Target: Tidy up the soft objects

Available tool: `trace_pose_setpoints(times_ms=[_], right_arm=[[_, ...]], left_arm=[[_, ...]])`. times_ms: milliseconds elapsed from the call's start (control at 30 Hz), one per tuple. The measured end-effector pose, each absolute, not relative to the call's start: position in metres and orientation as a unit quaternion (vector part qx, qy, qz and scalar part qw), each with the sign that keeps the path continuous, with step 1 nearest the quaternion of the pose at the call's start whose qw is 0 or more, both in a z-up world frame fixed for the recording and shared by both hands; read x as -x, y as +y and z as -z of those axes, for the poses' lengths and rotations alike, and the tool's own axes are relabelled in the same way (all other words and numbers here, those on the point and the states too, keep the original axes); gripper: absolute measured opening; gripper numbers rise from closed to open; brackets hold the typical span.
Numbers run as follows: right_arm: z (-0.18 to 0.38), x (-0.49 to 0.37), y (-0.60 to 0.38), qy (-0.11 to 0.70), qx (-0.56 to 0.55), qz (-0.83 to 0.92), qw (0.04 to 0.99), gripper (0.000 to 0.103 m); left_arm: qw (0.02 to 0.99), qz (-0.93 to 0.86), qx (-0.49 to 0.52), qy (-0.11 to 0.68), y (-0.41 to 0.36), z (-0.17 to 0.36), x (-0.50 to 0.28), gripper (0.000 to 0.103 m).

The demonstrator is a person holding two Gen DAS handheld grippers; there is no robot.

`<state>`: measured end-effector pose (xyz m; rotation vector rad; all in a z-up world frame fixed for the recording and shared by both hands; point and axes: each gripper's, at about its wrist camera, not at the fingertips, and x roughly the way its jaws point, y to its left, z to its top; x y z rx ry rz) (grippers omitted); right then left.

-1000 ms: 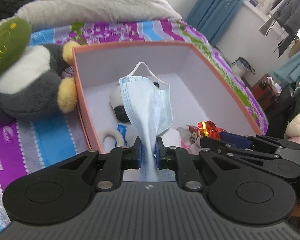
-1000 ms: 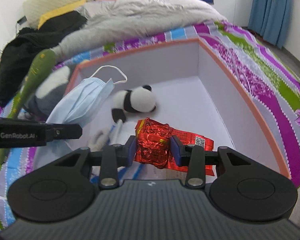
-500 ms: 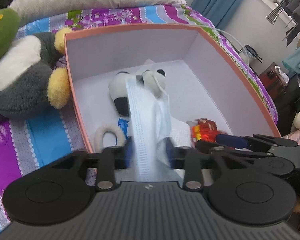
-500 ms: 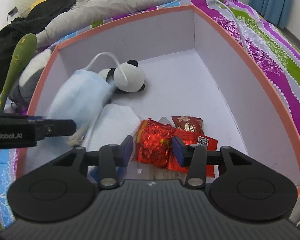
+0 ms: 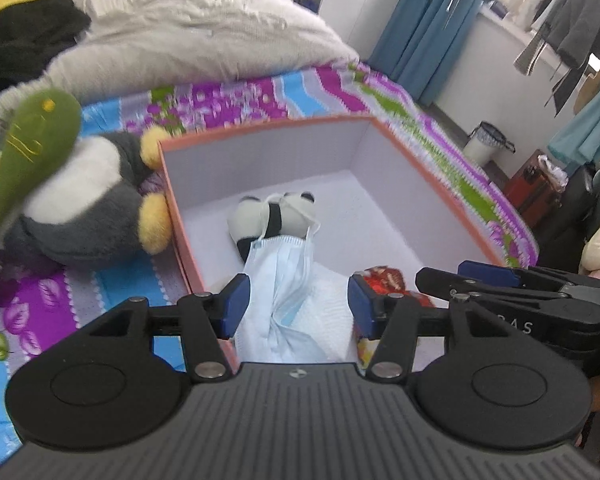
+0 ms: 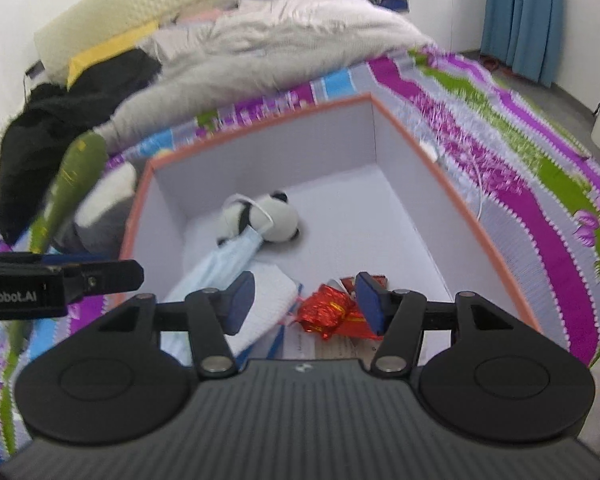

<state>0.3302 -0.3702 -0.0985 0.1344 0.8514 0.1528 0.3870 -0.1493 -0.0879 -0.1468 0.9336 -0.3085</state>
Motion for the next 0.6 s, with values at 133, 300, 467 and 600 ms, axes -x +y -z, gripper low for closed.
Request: trace_pose_setpoints(times_ms=[133,300,467,600], right_arm=[[0.071,-0.304,-0.365,0.386,-0.066,-0.079,0.917,0.058],[0.040,-0.266,-0.358,0.356,-0.073,-0.081,0.928,0.058],[0.011,-0.228,-0.352,0.327,-0.078,-0.085,0.938,0.058],[-0.007,-0.199,-0.346,0.304,-0.077,-0.086,0.946,0.058]], left_arm=[[0.891,0.147,0.070,0.423,-0.140,0.057,-0.357,0.060],[0.906,0.149,0.071,0.391,-0.128,0.020,-0.314,0.060],[0.916,0.151,0.077,0.362,-0.115,-0.010,-0.270,0.060],[0.923,0.152,0.078,0.344,-0.107,-0.027,-0.236,0.060]])
